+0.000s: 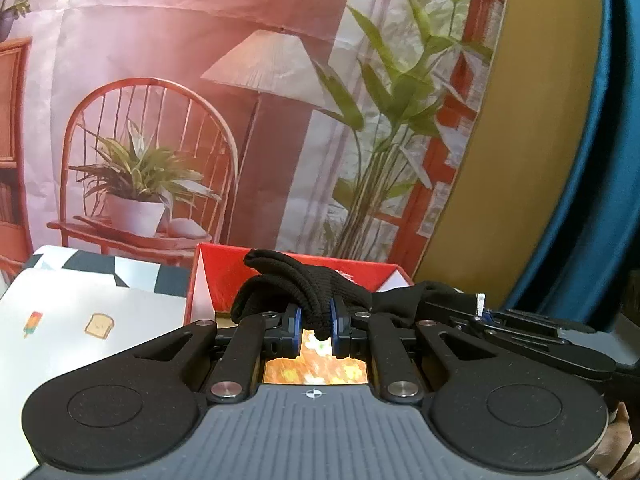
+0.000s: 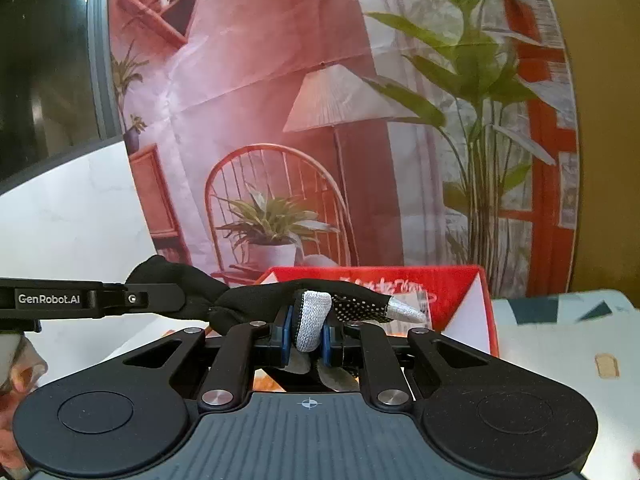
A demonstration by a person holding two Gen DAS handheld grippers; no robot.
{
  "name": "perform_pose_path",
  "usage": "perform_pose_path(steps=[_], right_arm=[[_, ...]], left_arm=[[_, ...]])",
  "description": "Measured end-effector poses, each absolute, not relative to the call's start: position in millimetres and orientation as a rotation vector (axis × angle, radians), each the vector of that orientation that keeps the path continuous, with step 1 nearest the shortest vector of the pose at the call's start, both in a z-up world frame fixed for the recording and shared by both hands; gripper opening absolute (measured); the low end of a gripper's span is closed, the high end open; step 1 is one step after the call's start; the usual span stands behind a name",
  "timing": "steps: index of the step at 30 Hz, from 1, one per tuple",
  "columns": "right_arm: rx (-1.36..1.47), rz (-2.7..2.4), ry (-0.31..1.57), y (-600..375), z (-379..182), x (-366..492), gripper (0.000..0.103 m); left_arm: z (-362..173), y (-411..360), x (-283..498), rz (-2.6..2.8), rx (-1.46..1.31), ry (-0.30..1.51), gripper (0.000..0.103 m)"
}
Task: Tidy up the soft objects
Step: 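Lift the black glove up toward the red box with the left tool, then open both tools over the red box to drop the black glove inside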
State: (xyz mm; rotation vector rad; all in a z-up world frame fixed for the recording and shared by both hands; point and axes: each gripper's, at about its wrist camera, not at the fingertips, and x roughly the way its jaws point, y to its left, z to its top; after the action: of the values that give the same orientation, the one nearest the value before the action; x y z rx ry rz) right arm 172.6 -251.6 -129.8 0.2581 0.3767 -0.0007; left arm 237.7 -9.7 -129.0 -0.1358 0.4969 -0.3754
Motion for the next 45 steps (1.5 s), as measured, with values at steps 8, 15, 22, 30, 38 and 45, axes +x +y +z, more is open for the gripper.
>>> perform_pose_path(steps=[8, 15, 22, 30, 38, 45], right_arm=[[0.284, -0.023, 0.454, -279.8, -140.6, 231.8, 0.013], [0.264, -0.025, 0.533, -300.4, -159.2, 275.7, 0.013], [0.265, -0.025, 0.605, -310.9, -173.2, 312.5, 0.013], [0.354, -0.063, 0.68, -327.1, -187.7, 330.3, 0.024], [0.371, -0.09, 0.677, -331.4, -184.9, 317.9, 0.034], [0.353, -0.088, 0.649, -322.2, -167.6, 288.3, 0.035]], left_arm=[[-143.0, -13.4, 297.7, -0.36, -0.143, 0.568, 0.014], [-160.0, -17.3, 338.5, -0.362, -0.156, 0.643, 0.014], [-174.1, -19.7, 370.1, -0.352, -0.177, 0.688, 0.015], [-189.6, -24.6, 384.6, -0.367, -0.149, 0.718, 0.036], [-182.1, -26.9, 372.8, -0.363, -0.094, 0.695, 0.054], [-169.3, -19.2, 339.6, -0.348, -0.043, 0.671, 0.059]])
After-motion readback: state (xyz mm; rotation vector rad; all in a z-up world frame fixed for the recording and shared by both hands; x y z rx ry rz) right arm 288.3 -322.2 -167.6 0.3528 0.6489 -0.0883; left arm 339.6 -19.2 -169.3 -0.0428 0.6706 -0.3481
